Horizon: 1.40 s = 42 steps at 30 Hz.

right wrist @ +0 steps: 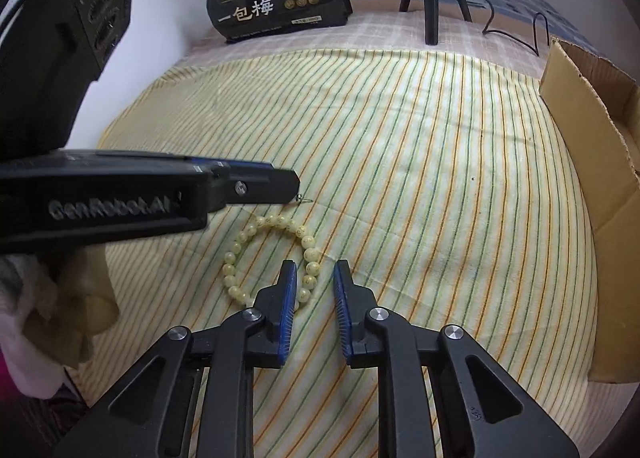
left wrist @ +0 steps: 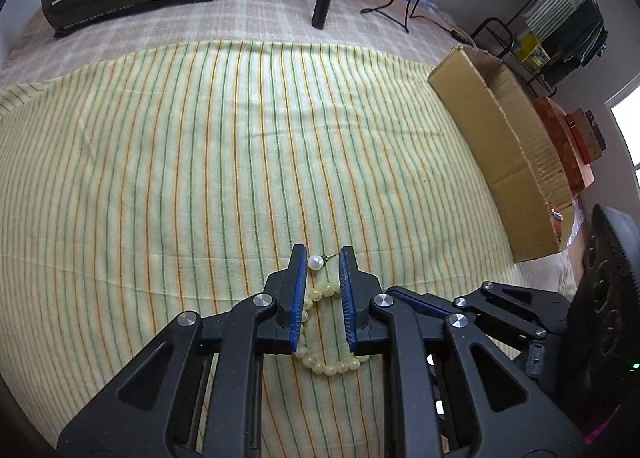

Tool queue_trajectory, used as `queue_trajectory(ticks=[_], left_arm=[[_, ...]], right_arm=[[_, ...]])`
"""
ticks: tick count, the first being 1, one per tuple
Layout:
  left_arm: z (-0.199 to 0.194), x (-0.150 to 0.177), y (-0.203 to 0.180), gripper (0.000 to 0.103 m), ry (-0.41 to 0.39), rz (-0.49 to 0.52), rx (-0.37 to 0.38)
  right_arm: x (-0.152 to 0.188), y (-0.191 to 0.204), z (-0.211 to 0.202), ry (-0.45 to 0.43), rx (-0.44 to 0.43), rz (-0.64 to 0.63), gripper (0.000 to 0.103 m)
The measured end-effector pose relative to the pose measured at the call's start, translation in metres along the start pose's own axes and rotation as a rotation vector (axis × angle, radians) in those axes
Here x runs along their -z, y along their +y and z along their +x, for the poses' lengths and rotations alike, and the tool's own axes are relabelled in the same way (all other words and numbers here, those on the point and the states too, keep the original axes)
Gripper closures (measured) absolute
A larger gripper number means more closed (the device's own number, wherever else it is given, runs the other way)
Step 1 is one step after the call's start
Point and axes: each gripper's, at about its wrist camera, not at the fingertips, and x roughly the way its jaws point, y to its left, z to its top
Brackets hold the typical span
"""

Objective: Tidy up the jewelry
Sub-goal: 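Grasp the pearl earring with the left tool while the right tool grasps the yellow bead bracelet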

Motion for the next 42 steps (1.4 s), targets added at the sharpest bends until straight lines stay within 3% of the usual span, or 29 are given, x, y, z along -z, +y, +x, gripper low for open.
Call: queue_trajectory(ticks=[8, 10, 13, 17, 21, 27, 42], left_arm=[[0.011, 0.0, 0.002, 0.088, 0.011, -0.002, -0.02], [0.012, 0.0, 0.003, 0.095, 0.01, -0.003, -0.027], [0.016, -0.001, 0.003, 0.095, 0.009, -0.007, -0.029], [0.017, -0.003, 0.003, 0.095, 0.001, -0.019, -0.03], [0.011, -0.003, 0.008, 0.095, -0.013, -0.036, -0.038], [-0.004, -0.003, 0.019, 0.095, -0.045, -0.065, -0.04], [-0.055, -0.005, 0.002, 0.095, -0.15, -0.054, 0.004]], right_arm=[[-0.002, 0.0, 0.006, 0.001, 0.007, -0.01, 0.087], [-0.001, 0.001, 0.006, 0.001, 0.014, -0.018, 0.087], [-0.001, 0.002, 0.006, 0.001, 0.023, -0.025, 0.087], [-0.001, 0.003, 0.007, 0.004, 0.044, -0.04, 0.091], [-0.001, 0.008, 0.008, 0.009, 0.07, -0.076, 0.097], [-0.003, 0.007, 0.004, 0.0, 0.065, -0.076, 0.097], [-0.011, 0.01, -0.055, -0.14, 0.134, -0.113, 0.097]])
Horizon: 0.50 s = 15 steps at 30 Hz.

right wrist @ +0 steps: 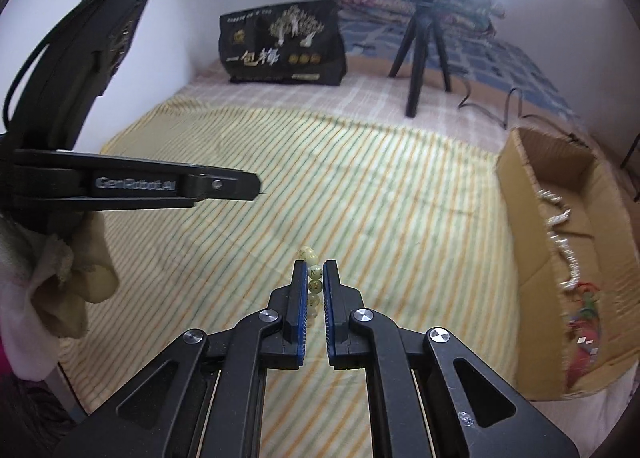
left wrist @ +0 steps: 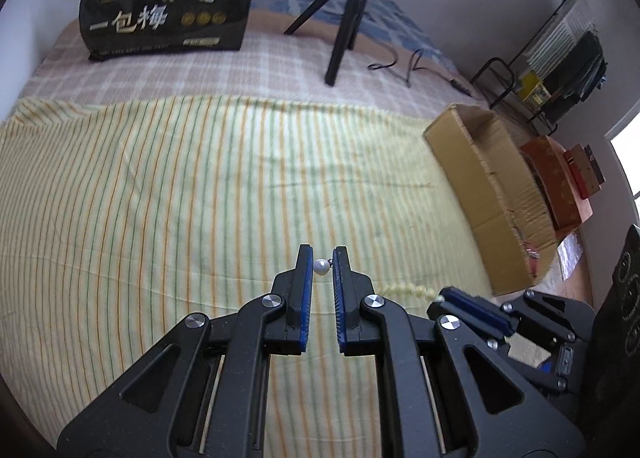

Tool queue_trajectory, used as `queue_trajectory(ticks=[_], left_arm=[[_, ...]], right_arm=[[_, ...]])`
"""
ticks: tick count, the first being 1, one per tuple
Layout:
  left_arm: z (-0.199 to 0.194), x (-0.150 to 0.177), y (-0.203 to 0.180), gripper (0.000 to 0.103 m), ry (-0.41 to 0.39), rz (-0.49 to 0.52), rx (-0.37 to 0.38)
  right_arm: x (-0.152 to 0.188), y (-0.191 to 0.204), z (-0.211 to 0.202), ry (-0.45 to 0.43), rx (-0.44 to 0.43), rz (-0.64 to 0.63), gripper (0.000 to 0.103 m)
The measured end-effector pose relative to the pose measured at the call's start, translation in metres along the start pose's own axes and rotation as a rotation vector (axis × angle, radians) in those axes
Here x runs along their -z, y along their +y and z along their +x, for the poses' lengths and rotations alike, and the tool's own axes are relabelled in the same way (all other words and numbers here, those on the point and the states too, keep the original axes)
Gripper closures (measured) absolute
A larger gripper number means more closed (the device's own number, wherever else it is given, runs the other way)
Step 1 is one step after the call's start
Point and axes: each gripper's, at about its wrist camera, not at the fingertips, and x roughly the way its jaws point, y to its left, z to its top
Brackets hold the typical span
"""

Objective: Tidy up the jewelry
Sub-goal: 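Grasp the pearl earring with the left tool while the right tool grasps the yellow bead bracelet, then carry the earring and bracelet over the cardboard box with both tools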

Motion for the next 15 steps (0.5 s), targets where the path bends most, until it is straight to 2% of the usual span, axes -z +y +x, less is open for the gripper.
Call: queue_trajectory(ticks=[15], left_arm=[[-0.021, -0.007, -0.065, 0.095, -0.059, 0.07, 0.086]], right_arm=[[-0.009, -0.063, -0.073, -0.144, 0.111, 0.091, 0.097]])
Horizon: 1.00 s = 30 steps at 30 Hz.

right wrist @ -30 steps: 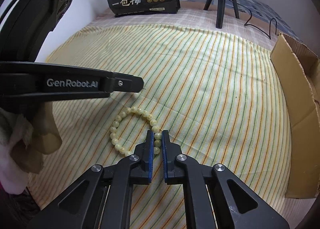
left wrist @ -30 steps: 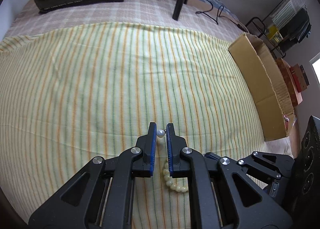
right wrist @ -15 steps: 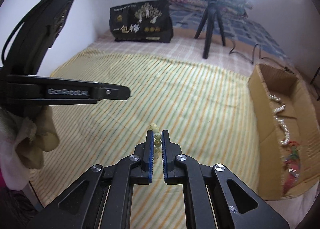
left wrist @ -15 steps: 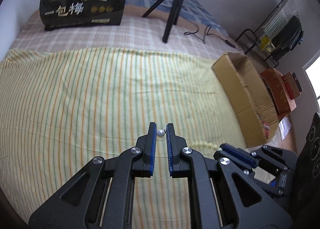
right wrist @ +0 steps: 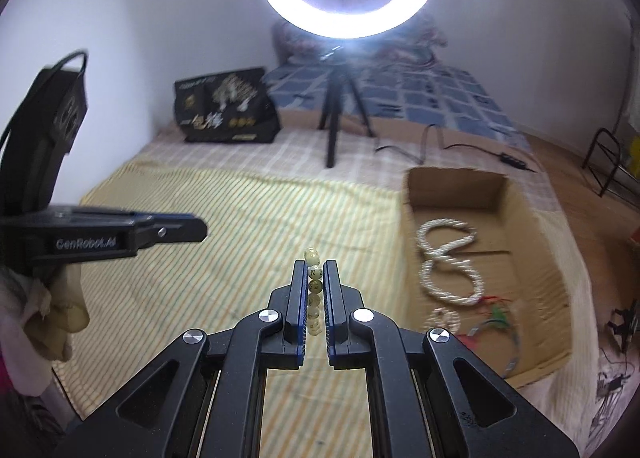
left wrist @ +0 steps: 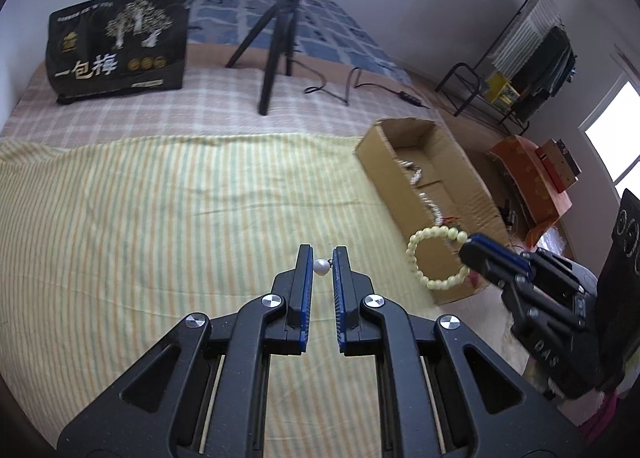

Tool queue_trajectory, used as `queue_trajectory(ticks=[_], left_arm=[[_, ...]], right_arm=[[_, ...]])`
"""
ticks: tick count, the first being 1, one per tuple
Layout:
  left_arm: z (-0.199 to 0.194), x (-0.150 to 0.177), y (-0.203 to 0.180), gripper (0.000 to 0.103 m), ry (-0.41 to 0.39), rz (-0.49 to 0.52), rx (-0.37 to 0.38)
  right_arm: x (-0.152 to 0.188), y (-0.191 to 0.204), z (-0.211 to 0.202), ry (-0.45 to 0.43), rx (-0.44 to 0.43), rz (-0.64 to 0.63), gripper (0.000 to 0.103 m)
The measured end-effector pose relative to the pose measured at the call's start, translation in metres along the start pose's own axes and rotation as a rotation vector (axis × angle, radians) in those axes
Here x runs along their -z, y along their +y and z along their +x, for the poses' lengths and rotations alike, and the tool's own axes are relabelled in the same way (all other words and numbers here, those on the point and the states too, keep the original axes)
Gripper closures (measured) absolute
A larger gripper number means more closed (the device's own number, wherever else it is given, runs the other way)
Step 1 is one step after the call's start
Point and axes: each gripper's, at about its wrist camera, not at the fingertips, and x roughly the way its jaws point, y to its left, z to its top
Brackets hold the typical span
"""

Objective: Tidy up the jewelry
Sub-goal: 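Carry the earring and bracelet over the cardboard box with both tools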

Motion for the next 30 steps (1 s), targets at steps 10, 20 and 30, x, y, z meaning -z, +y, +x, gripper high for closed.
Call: queue_trajectory(ticks=[10, 20, 30], left_arm=[[0.014, -0.004, -0.055, 0.095, 0.003, 0.053, 0.067], [0.039, -0.004, -0.118, 0.095, 0.016, 0.094, 0.148], [0.077, 0.007, -0.165, 0.095, 0.075, 0.133, 0.189]], right_arm=[[-0.003, -0.065, -0.024, -0.047, 0.091, 0.102, 0.097], [0.0, -0.121, -0.027, -0.044, 0.161, 0.178, 0.097], [-0.004, -0.166, -0.013, -0.035, 0.174, 0.254, 0.097]])
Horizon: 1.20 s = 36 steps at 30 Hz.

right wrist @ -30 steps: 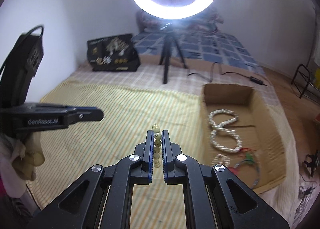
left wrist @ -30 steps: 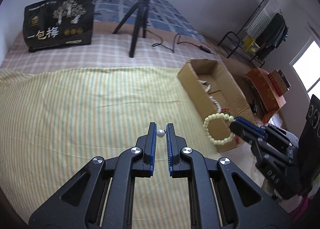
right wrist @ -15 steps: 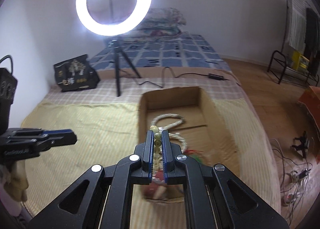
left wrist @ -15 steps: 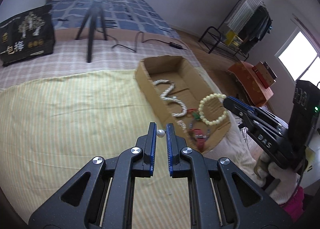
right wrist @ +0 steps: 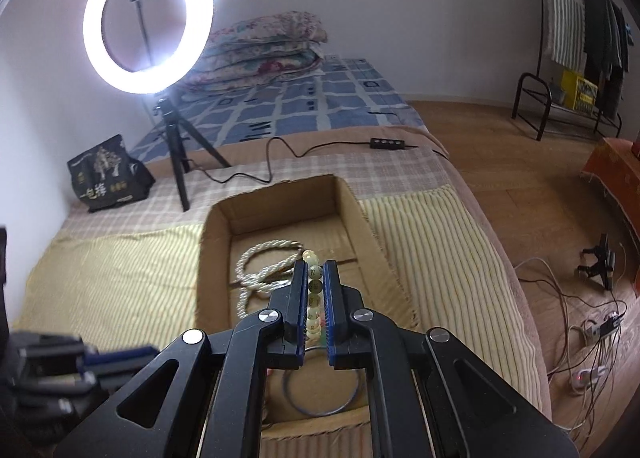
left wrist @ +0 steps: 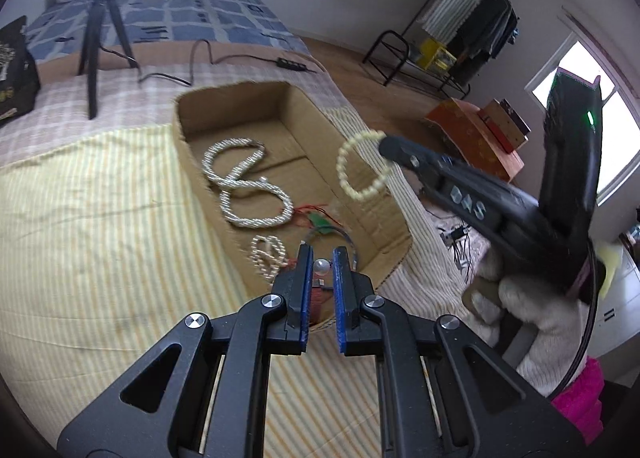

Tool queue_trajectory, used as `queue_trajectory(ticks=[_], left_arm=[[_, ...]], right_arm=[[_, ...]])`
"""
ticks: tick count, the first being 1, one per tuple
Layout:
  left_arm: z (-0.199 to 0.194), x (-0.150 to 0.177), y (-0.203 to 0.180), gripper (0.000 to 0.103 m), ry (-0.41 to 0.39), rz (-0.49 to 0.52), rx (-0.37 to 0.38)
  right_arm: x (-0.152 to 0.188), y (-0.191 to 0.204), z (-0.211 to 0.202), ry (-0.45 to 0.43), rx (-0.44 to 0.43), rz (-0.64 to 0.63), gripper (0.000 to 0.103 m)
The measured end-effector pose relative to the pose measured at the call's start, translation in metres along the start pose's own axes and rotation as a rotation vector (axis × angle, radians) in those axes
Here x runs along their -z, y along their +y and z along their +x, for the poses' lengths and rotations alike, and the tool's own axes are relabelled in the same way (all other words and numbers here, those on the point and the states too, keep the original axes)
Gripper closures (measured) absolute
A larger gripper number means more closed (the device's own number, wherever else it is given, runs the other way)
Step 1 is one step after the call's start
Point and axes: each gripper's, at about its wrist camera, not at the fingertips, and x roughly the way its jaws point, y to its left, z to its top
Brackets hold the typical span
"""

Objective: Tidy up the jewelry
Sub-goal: 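Carry the earring and bracelet over the cardboard box with both tools, then lower earring and bracelet into the box and open both tools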

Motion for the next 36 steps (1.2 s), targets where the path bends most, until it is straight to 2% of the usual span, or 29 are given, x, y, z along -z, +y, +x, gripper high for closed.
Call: queue_trajectory(ticks=[13, 25, 27, 28, 30, 32, 36], left_arm=[[0.041, 0.007, -0.025, 0.095, 0.046, 0.022, 0.015], [0.05, 0.007, -0.03, 0.095, 0.029, 0.054, -0.014], [0.05, 0.007, -0.031, 0.095, 0.024, 0.06, -0.031], [0.05, 0.006, -0.031, 0.095, 0.024, 0.061, -0.032], [0.05, 0.006, -0.03, 0.091, 0.031, 0.061, -0.034], [0.049, 0.007, -0.029, 0.071, 0.024, 0.061, -0.041], [0.045, 0.006, -0.027, 0.07, 0.019, 0.064, -0.047]], right_arm=[[-0.012, -0.018, 0.028, 0.015, -0.042, 0.088, 0.097], [-0.013, -0.022, 0.034, 0.017, -0.069, 0.109, 0.097], [-0.013, -0.021, 0.034, 0.017, -0.07, 0.11, 0.092], [-0.014, -0.021, 0.035, 0.018, -0.072, 0.112, 0.083], [-0.014, -0.021, 0.034, 0.013, -0.071, 0.115, 0.072], [-0.014, -0.019, 0.032, 0.008, -0.07, 0.113, 0.07], [-0.015, -0.017, 0.03, 0.007, -0.062, 0.103, 0.07]])
